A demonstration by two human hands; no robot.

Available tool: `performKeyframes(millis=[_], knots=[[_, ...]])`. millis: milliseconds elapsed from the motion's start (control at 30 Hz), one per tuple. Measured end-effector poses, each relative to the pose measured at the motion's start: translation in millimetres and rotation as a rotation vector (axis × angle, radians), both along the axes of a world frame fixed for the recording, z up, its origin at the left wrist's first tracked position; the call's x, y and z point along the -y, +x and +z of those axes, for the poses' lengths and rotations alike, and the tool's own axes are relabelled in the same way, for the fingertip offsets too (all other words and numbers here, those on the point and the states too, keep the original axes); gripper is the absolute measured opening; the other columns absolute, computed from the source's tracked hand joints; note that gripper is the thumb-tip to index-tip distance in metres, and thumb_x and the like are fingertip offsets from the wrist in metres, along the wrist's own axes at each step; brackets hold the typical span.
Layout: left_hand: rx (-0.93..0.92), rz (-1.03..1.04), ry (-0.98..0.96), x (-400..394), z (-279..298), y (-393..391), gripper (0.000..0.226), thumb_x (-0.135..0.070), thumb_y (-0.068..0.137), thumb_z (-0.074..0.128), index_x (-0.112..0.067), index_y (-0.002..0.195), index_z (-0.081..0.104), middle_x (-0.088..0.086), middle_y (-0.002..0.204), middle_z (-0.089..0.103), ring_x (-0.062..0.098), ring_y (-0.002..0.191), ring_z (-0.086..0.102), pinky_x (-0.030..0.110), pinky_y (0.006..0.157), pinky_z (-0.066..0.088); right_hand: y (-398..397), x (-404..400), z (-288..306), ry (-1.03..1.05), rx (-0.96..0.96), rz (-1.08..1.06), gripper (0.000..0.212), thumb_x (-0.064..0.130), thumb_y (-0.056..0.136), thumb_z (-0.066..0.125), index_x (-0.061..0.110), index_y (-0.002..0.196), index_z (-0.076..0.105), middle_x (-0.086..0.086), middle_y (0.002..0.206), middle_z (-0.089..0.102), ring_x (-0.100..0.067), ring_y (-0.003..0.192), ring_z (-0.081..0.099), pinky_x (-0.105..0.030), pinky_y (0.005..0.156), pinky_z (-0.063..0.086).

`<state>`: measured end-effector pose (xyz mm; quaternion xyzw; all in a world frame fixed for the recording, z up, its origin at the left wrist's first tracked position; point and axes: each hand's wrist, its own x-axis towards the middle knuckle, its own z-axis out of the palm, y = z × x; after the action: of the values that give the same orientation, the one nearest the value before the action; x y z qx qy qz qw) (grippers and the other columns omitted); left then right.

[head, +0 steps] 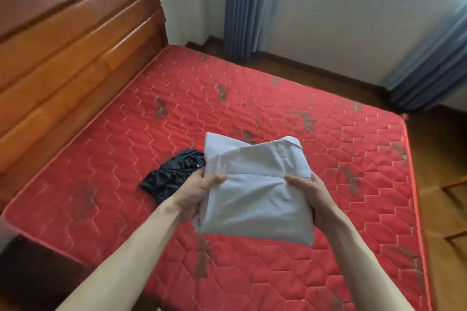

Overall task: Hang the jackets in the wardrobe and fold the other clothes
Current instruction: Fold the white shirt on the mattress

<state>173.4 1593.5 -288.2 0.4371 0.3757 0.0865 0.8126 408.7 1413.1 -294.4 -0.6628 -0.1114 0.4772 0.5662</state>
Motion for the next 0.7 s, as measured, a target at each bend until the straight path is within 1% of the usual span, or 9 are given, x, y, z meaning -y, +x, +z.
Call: performKeyframes(millis=[67,100,200,267,433,500,600,633,700], knots=[[0.022,0.129,-0.011,10.9,17.9,-30.3,0.043,-0.016,0.096,0.073,-0.005,0.135,0.062,0.021,0.123,0.074,0.037,0.109,0.073,0.042,0.088,0.063,-17.4,-13.0,21.6,0.030,0.001,0.058,0.025,0.018,0.082,0.084,0.024,0.106,0.077,-0.017,0.109,0.078,-0.036,0.093,0.078,-0.044,0.072,0.063],[0.028,0.182,-0.007,17.1,25.7,-45.7,0.041,-0.015,0.097,0.071,-0.006,0.136,0.061,0.020,0.124,0.073,0.038,0.110,0.073,0.041,0.086,0.064,-26.8,-19.5,30.6,0.041,0.006,0.097,0.024,0.018,0.083,0.084,0.024,0.105,0.076,-0.017,0.109,0.078,-0.036,0.093,0.078,-0.044,0.072,0.063],[0.046,0.324,0.013,33.2,39.8,-92.9,0.042,-0.015,0.098,0.069,-0.009,0.138,0.060,0.021,0.127,0.072,0.041,0.116,0.070,0.045,0.092,0.062,-56.8,-41.6,52.1,0.089,0.030,0.241,0.028,0.018,0.085,0.082,0.024,0.111,0.075,-0.016,0.111,0.078,-0.036,0.096,0.077,-0.044,0.073,0.063],[0.075,0.413,0.028,35.9,48.8,-125.3,0.042,-0.015,0.098,0.069,-0.009,0.139,0.060,0.021,0.129,0.071,0.040,0.117,0.070,0.046,0.094,0.061,-82.7,-61.6,64.9,0.143,0.027,0.314,0.031,0.018,0.083,0.080,0.023,0.113,0.074,-0.017,0.112,0.077,-0.035,0.096,0.077,-0.043,0.073,0.062],[0.057,0.635,0.098,33.1,68.5,-211.0,0.043,-0.013,0.098,0.068,-0.009,0.139,0.059,0.023,0.131,0.070,0.044,0.118,0.068,0.056,0.104,0.054,-161.5,-120.2,84.0,0.209,0.034,0.500,0.027,0.007,0.089,0.075,0.025,0.109,0.076,-0.016,0.107,0.079,-0.031,0.090,0.078,-0.040,0.070,0.062],[0.052,0.717,0.119,31.5,77.1,-249.0,0.040,-0.016,0.099,0.068,-0.011,0.138,0.060,0.023,0.129,0.070,0.043,0.116,0.069,0.056,0.101,0.056,-197.4,-143.3,88.9,0.215,0.035,0.577,0.026,0.009,0.089,0.075,0.025,0.110,0.075,-0.015,0.109,0.078,-0.032,0.092,0.078,-0.041,0.072,0.063],[0.050,0.812,0.131,32.1,92.2,-306.7,0.032,-0.020,0.102,0.065,-0.014,0.133,0.065,0.021,0.126,0.072,0.042,0.113,0.072,0.049,0.088,0.063,-256.1,-175.7,101.1,0.219,0.036,0.705,0.026,0.018,0.088,0.077,0.030,0.110,0.075,-0.012,0.110,0.079,-0.032,0.096,0.078,-0.041,0.072,0.063],[0.042,0.851,0.133,33.2,95.5,-325.9,0.031,-0.020,0.102,0.065,-0.014,0.133,0.065,0.021,0.125,0.073,0.041,0.112,0.072,0.047,0.087,0.063,-276.1,-185.3,104.5,0.218,0.046,0.747,0.025,0.020,0.087,0.077,0.031,0.110,0.075,-0.011,0.110,0.079,-0.032,0.096,0.078,-0.040,0.071,0.063],[0.025,0.927,0.137,35.0,103.5,-363.8,0.033,-0.020,0.102,0.064,-0.014,0.135,0.064,0.021,0.126,0.073,0.041,0.113,0.071,0.050,0.092,0.061,-317.6,-203.6,112.4,0.226,0.042,0.809,0.025,0.021,0.087,0.078,0.032,0.109,0.076,-0.010,0.109,0.079,-0.031,0.096,0.078,-0.038,0.070,0.062]])
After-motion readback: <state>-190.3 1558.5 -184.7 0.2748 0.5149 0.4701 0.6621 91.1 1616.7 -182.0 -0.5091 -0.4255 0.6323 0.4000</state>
